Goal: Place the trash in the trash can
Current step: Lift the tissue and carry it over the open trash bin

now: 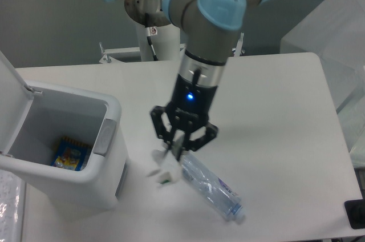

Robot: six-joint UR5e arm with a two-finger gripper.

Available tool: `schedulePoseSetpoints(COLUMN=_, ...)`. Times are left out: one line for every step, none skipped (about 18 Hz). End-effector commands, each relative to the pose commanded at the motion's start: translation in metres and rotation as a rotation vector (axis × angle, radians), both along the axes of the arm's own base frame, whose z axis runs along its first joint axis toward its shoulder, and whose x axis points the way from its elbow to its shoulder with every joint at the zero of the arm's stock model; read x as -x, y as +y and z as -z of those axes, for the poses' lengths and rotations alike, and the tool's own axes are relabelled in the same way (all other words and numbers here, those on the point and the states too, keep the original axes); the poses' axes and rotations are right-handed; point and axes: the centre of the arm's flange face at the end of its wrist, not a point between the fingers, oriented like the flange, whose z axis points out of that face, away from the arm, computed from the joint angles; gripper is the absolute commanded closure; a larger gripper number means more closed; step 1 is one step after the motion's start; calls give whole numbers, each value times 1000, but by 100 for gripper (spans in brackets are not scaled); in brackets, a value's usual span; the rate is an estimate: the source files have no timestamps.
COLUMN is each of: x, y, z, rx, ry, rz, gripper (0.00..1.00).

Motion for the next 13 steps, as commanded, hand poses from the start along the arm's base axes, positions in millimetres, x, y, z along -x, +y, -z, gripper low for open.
schedulePoseSetpoints(x=-7, y=-1, z=-8, rx=-19, ry=-15, rz=4, gripper=72)
schedulePoseSetpoints(x=-17, y=-2, z=-20, rx=-42, ry=-25, rz=9, gripper=72)
schedulePoseSetpoints(x=-23, y=-4, z=-29, rx=-60, ry=-33, rz=12, gripper=70)
schedulePoseSetpoints(x=-26, y=-4, z=-36, rx=-74, ry=-40, rz=13, gripper=69)
schedulePoseSetpoints(x=-32, y=-2, z=-43, rx=-85, ry=-42, rz=21, gripper=69)
schedulePoseSetpoints(x=-40, y=1, z=-46, rx=-89, ry=-45, rz=30, gripper=69)
schedulePoseSetpoints(x=-47, y=3, z=-49, rx=-92, ry=-43, rz=40, gripper=69)
schedulePoseSetpoints(x=-54, y=4, z=-51, rx=-94, ry=-44, rz=51, gripper=69)
schedulePoseSetpoints(x=-62, y=6, z=-54, rx=-99, ry=-41, rz=65, gripper=69)
schedulePoseSetpoints(x=-70, y=9, z=-53, rx=-97, ry=-42, rz=77, gripper=69)
schedulePoseSetpoints(x=-79, y=10, z=-53, rx=-96, ry=-45, rz=90, gripper=69)
schedulePoseSetpoints(x=-85, y=12, z=-52, rx=-94, ry=-49, rz=98, gripper=69)
schedulePoseSetpoints(x=-91, y=15, z=-48, rx=-88, ry=-55, rz=109, gripper=68)
